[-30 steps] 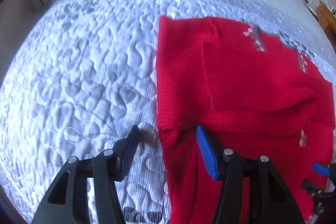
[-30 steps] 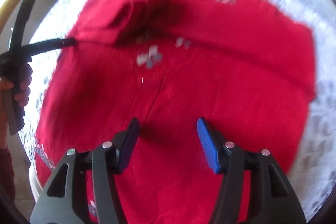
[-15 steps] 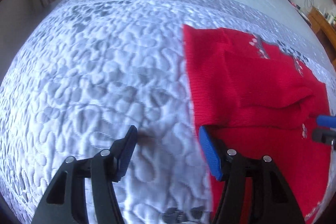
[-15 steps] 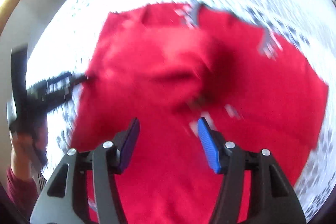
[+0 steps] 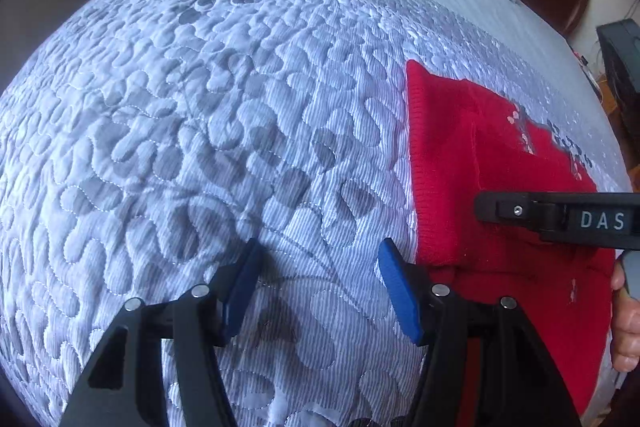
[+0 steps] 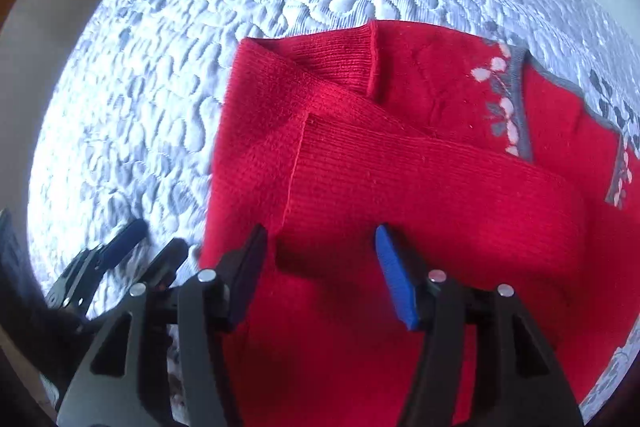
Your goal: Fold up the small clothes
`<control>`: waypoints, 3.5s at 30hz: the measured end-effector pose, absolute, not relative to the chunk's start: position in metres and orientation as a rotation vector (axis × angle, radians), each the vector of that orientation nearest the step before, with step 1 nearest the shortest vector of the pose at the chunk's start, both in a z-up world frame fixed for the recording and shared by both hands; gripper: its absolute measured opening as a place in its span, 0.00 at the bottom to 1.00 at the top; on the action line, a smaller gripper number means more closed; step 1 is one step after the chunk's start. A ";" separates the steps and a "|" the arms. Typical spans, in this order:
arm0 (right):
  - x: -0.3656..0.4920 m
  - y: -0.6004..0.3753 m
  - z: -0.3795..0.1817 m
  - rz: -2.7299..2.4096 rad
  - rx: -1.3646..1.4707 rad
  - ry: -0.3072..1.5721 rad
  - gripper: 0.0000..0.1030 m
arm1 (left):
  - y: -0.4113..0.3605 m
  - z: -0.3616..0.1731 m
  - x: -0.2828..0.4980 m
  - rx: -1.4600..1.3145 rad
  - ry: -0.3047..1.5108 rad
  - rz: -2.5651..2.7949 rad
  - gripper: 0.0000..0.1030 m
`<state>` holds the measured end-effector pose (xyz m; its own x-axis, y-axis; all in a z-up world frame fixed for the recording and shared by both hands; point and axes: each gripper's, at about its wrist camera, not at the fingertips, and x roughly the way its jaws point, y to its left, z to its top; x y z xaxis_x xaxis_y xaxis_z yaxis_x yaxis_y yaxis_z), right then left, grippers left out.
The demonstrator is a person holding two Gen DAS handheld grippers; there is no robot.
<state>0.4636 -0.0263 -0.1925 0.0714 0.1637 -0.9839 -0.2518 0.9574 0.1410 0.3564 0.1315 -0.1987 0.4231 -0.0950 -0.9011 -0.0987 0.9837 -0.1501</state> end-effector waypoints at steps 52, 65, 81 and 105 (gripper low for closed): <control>0.387 -0.410 -0.127 0.293 0.440 1.105 0.04 | 0.042 -0.200 0.434 0.049 1.098 0.159 0.75; 0.362 -0.442 -0.183 0.187 0.554 1.220 0.30 | 0.038 -0.181 0.403 0.083 1.054 0.147 0.75; 0.354 -0.419 -0.199 0.105 0.437 1.364 0.01 | 0.031 -0.211 0.385 0.009 1.157 0.065 0.87; 0.080 -0.358 -0.164 0.132 0.227 1.342 0.38 | 0.059 -0.173 0.118 0.028 1.260 -0.133 0.85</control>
